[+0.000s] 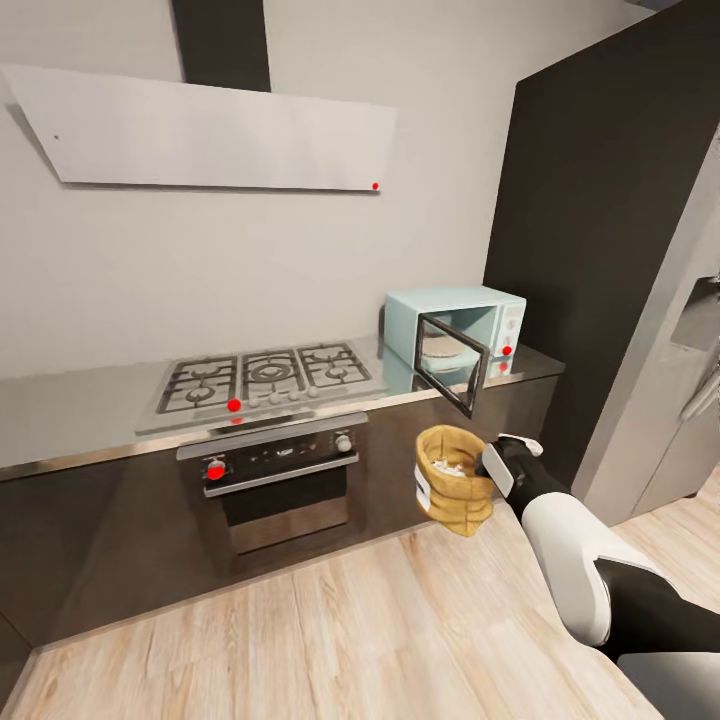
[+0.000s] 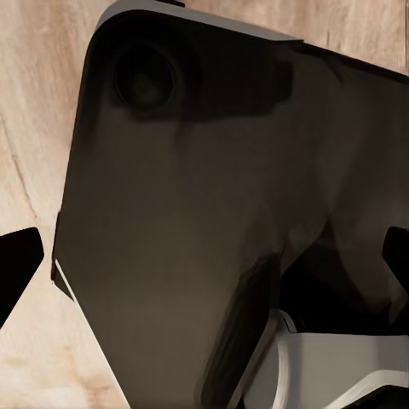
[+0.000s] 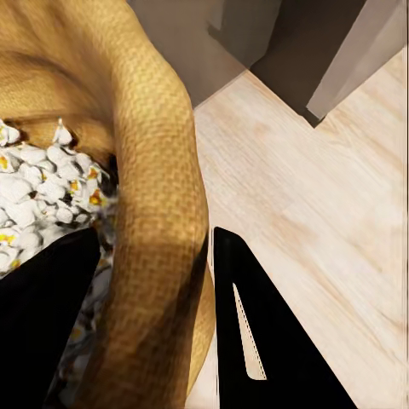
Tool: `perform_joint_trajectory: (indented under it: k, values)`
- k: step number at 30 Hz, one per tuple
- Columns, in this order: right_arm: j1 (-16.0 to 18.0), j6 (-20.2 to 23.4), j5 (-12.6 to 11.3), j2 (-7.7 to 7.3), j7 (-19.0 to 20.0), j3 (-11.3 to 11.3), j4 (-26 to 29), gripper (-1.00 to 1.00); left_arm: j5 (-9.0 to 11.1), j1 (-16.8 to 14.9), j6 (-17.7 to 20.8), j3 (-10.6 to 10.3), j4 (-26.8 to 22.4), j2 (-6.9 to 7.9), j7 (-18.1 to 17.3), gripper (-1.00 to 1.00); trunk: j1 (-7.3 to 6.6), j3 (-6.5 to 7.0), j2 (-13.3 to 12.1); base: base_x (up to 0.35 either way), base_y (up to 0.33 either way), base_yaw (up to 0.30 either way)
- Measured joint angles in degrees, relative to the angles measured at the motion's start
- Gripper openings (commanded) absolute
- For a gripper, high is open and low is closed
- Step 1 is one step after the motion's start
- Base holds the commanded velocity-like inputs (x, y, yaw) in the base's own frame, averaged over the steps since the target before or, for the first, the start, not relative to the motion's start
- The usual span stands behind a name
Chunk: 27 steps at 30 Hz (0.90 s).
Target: In the kitchen, take the popcorn bag from the countertop, put it into the microwave, and heat it until the popcorn is cooked so the cooked popcorn ends up inside the bag.
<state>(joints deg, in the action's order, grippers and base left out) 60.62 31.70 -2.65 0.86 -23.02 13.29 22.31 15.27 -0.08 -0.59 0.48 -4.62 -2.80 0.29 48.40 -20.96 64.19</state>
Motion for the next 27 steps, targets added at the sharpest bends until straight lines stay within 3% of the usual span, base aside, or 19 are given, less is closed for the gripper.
perform_joint_trajectory:
  k: [7, 27]
  values:
    - [-0.01, 0.33, 0.03, 0.03, -0.05, -0.01, 0.07, -1.00, 0.01, 0.00, -0.01, -0.03, 0.00, 0.00, -0.02, 1.00, 0.00, 0.00, 0.00, 0.000, -0.063, -0.048]
    - [-0.02, 0.22, 0.17, 0.00, -0.15, 0.00, 0.29, -1.00, 0.01, 0.00, -0.03, -0.01, -0.01, 0.00, -0.03, 1.00, 0.00, 0.01, -0.01, 0.000, 0.000, -0.281]
